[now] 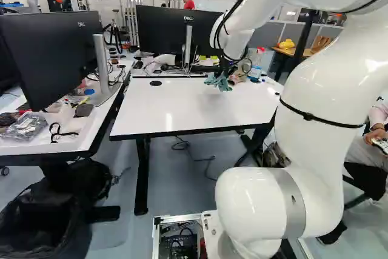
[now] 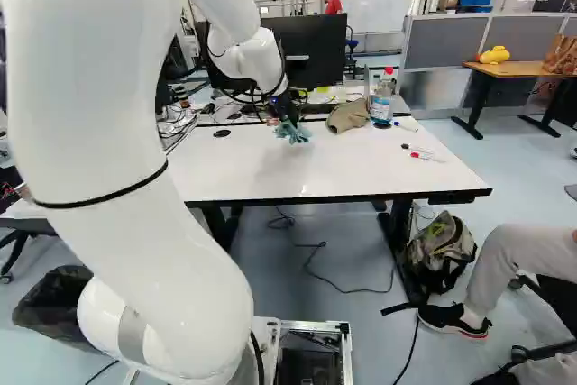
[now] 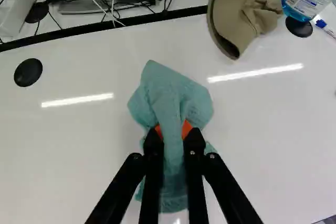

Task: Clean the table with the green towel

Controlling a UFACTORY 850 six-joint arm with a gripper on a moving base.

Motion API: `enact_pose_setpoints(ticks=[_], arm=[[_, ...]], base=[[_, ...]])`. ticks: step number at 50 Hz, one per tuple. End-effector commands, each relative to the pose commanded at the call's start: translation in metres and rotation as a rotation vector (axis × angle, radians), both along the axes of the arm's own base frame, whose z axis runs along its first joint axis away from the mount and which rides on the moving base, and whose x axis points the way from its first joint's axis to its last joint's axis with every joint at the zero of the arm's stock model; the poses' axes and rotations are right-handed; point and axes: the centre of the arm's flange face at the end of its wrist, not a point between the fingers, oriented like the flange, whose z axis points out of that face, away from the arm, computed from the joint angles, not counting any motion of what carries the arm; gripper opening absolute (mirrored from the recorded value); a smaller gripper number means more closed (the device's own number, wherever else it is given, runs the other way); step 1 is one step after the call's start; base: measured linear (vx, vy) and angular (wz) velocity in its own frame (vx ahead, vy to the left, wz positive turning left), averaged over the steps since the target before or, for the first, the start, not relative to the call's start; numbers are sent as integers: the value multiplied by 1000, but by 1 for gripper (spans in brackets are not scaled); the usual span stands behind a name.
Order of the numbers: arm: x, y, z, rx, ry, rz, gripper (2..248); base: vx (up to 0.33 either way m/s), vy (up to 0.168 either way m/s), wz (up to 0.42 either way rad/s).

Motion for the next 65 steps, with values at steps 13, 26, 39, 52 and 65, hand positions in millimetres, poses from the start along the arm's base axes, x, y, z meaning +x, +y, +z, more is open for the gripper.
enact_pose_setpoints(ticks=[13,26,39,52,65], arm=[[25,11,-1,-1,-8,25,50],[51,22,-1,-2,-17,47,50],[75,32,-3,-2,-29,66,50],[100,41,-4,-3,-42,82,50],[124,48,-6,-4,-58,94,50]], base=[[0,0,0],[0,0,0],[0,0,0],[0,0,0],[0,0,0]])
